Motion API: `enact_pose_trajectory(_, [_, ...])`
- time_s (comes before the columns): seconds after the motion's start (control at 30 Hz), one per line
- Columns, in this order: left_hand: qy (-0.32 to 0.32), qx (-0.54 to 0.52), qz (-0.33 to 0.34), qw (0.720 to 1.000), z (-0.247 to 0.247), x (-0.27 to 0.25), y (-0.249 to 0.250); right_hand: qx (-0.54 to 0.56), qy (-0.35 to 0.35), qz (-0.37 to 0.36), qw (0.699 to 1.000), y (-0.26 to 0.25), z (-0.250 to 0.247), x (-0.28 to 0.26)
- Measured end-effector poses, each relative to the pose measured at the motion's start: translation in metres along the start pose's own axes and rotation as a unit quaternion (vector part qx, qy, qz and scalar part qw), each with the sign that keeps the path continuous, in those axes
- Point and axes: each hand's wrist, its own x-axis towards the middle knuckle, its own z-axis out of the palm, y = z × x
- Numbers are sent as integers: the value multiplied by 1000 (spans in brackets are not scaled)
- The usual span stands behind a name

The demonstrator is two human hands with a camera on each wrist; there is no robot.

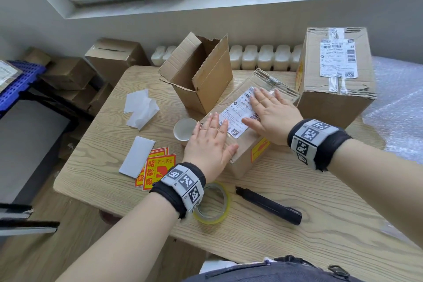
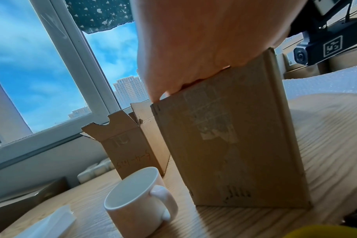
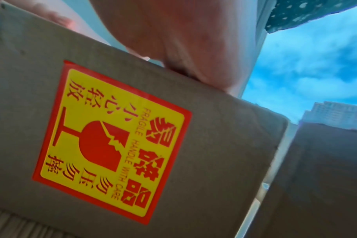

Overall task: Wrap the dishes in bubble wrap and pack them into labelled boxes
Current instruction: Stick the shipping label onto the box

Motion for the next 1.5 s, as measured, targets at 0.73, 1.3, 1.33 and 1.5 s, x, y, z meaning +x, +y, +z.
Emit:
enact_pose_trajectory(0.73, [-1,8,-3,1000,3,2,2,-7,-8,-79,997,-13,11,-20])
enact_pose_trajectory(1.3, [-3,-17,34,999,9,-15,4,-1,17,-75,997,-21,11,-30])
enact_pose_trajectory(1.33, [-2,-21,33,999,9,-15,4,2,15,-88,996,-24,13,-31])
enact_pose_trajectory(1.5, [23,-78,46,996,9,-16,-3,-4,21,-26,999,-13,8,-31])
